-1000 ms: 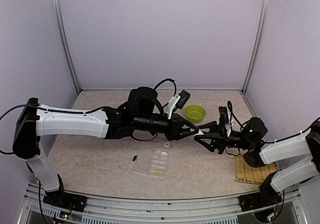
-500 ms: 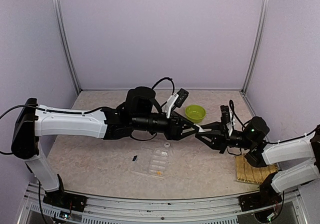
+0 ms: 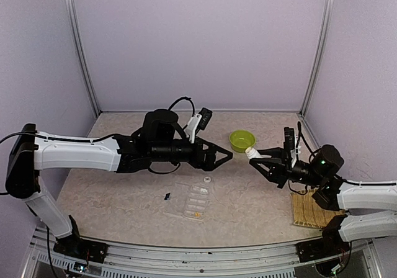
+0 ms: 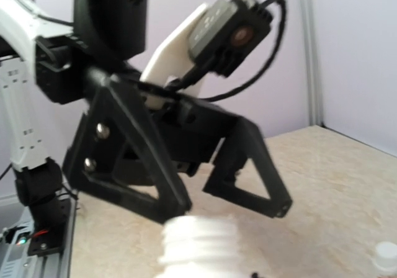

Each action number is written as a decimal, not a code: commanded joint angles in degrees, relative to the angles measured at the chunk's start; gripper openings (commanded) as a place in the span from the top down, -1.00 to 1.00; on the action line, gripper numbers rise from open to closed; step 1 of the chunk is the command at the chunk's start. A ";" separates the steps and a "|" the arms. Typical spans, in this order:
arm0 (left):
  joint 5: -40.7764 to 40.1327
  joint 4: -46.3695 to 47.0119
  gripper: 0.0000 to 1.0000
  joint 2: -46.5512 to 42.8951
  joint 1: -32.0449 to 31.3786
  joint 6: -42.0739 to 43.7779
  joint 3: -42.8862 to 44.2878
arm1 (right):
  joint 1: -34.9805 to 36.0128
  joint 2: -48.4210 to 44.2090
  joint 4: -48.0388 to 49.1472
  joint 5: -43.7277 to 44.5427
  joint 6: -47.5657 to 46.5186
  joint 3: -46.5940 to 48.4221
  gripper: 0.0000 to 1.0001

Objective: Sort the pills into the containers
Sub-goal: Pass from the left arm to the right, then pick up the lid of the pill bottle from the center of the board.

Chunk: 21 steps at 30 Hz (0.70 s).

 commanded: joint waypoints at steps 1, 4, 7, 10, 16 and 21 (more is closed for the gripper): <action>-8.94 -8.74 -0.97 2.24 0.16 1.82 0.73 | -0.28 -4.83 -6.88 5.34 -2.12 -1.46 0.68; -12.37 -12.47 -0.95 5.25 0.29 1.82 2.22 | -0.29 -6.80 -9.21 6.88 -2.77 -1.85 0.69; -14.59 -15.77 -0.81 8.94 0.17 1.82 4.07 | -0.31 -8.47 -10.12 7.41 -2.88 -2.46 0.69; -15.89 -17.77 -0.68 12.52 0.11 3.24 5.62 | -0.36 -9.30 -10.80 7.91 -2.95 -2.95 0.70; -17.63 -19.43 -0.58 17.71 0.13 4.58 8.41 | -0.36 -9.53 -10.56 7.93 -2.83 -3.68 0.70; -18.78 -19.70 -0.39 20.67 0.71 4.86 9.49 | -0.37 -9.40 -10.04 7.81 -2.68 -4.12 0.70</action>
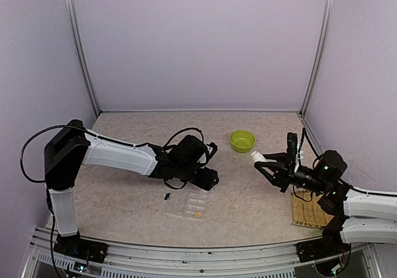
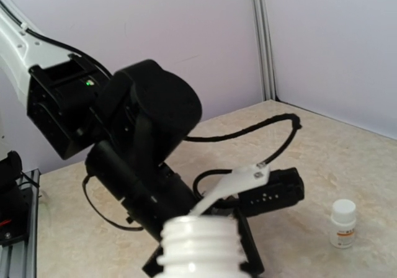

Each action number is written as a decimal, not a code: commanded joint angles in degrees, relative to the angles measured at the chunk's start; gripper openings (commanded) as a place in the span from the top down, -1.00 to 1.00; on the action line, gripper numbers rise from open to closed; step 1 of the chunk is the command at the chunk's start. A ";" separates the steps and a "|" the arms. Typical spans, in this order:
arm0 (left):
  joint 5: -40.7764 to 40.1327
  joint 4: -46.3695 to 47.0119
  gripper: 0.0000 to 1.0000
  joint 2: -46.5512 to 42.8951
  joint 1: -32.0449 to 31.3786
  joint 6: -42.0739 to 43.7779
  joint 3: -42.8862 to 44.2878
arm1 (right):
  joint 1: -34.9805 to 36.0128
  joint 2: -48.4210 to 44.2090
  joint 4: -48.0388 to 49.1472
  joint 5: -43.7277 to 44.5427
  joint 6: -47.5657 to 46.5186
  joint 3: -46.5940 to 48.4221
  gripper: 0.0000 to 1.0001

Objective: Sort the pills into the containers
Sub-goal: Pick up the lid of the pill bottle from the center of the board.

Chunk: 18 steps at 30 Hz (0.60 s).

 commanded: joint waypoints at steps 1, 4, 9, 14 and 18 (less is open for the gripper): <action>-1.90 -0.78 -0.33 2.58 0.92 1.33 2.24 | -0.37 -0.58 0.58 0.31 -0.15 -0.86 0.70; -1.41 -0.18 -0.15 3.97 1.79 1.26 2.60 | -0.37 -0.24 0.80 0.21 -0.15 -1.02 0.70; 0.10 0.80 0.01 5.87 3.08 1.11 3.31 | -0.37 -0.04 1.10 0.17 0.02 -1.09 0.70; 0.24 1.31 0.13 7.06 3.54 1.41 3.68 | -0.37 0.35 1.24 0.14 0.05 -1.11 0.70; 0.56 1.69 0.15 7.63 3.73 1.64 3.69 | -0.37 0.64 1.40 0.14 0.08 -1.13 0.70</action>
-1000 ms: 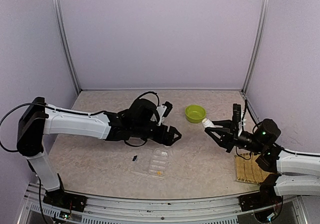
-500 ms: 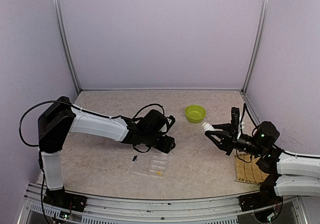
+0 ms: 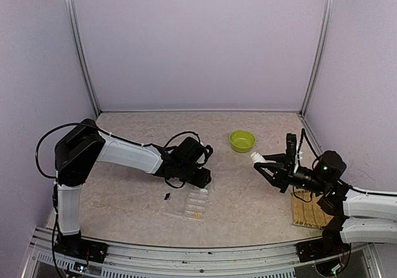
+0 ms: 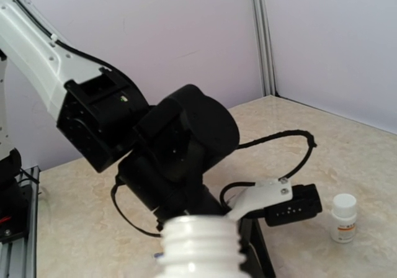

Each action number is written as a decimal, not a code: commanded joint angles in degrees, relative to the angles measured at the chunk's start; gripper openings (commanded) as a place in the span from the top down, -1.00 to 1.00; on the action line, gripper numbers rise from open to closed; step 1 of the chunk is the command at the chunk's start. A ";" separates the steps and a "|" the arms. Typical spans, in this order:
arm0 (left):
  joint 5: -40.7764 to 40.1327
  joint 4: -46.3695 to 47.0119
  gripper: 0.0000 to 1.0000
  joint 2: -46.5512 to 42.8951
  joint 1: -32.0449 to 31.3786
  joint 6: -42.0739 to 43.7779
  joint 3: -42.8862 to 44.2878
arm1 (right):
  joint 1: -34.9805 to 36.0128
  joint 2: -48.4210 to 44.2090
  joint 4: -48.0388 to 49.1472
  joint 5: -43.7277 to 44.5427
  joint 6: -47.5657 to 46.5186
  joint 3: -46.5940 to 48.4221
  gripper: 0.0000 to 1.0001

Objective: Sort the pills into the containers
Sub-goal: Pick up the lid of the pill bottle from the center of the board.

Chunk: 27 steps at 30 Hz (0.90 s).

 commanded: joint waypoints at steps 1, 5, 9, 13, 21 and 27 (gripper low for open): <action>0.64 1.36 0.16 1.28 0.28 0.88 1.59 | -0.37 0.39 1.41 0.05 0.11 -0.76 0.70; 1.16 1.49 0.24 1.15 0.19 0.80 1.41 | -0.37 0.60 1.37 0.14 0.01 -0.67 0.70; 1.38 1.55 0.24 1.08 -0.14 0.85 1.48 | -0.37 0.72 1.32 0.23 -0.11 -0.63 0.70; 1.20 1.32 0.19 1.07 -0.58 1.06 1.89 | -0.37 0.94 1.16 0.07 -0.13 -0.44 0.70; -0.31 0.08 0.12 1.73 -1.48 1.63 3.22 | -0.37 1.26 1.01 0.06 -0.26 -0.23 0.69; -1.40 -0.42 0.12 1.81 -1.66 1.75 3.38 | -0.37 1.30 0.88 0.06 -0.46 -0.24 0.68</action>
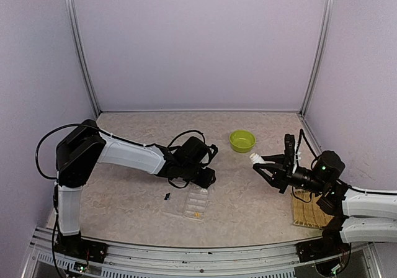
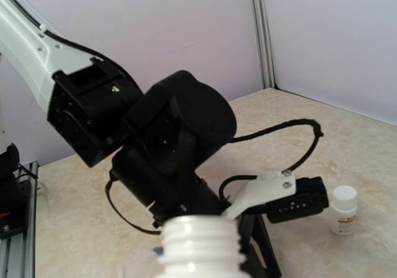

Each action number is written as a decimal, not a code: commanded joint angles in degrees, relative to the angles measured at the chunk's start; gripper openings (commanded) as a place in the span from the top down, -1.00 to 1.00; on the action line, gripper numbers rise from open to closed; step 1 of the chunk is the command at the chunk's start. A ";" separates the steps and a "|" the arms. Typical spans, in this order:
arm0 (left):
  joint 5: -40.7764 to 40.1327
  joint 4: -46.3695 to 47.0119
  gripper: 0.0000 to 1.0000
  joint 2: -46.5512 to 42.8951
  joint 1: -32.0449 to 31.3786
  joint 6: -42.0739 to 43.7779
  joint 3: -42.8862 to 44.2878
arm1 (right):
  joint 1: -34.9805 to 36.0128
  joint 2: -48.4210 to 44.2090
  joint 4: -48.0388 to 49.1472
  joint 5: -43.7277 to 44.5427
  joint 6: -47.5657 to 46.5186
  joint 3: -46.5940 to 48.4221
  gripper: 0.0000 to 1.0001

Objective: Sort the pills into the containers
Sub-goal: Pick up the lid of the pill bottle from the center of the board.

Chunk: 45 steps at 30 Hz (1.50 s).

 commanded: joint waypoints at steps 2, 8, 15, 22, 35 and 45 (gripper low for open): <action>-1.99 -0.87 0.12 1.36 -0.24 0.71 1.62 | -0.37 0.17 0.89 0.06 -0.37 -0.28 0.68; -2.57 -1.13 0.13 1.86 -0.37 0.70 1.79 | -0.37 0.37 0.90 -0.20 -0.39 -0.32 0.68; -2.94 -1.37 0.13 2.37 -0.54 0.78 1.88 | -0.37 0.48 1.10 -0.16 -0.42 -0.48 0.68; -3.30 -1.47 0.20 2.42 -0.54 0.93 1.71 | -0.37 0.80 1.40 -0.38 -0.34 -0.49 0.68; -3.70 -1.60 0.50 2.16 -0.63 1.20 1.49 | -0.37 1.10 1.52 -0.38 -0.33 -0.58 0.68; 0.03 2.17 0.53 -1.55 -0.37 0.64 -1.19 | -0.37 1.29 1.59 -0.51 -0.60 -0.67 0.68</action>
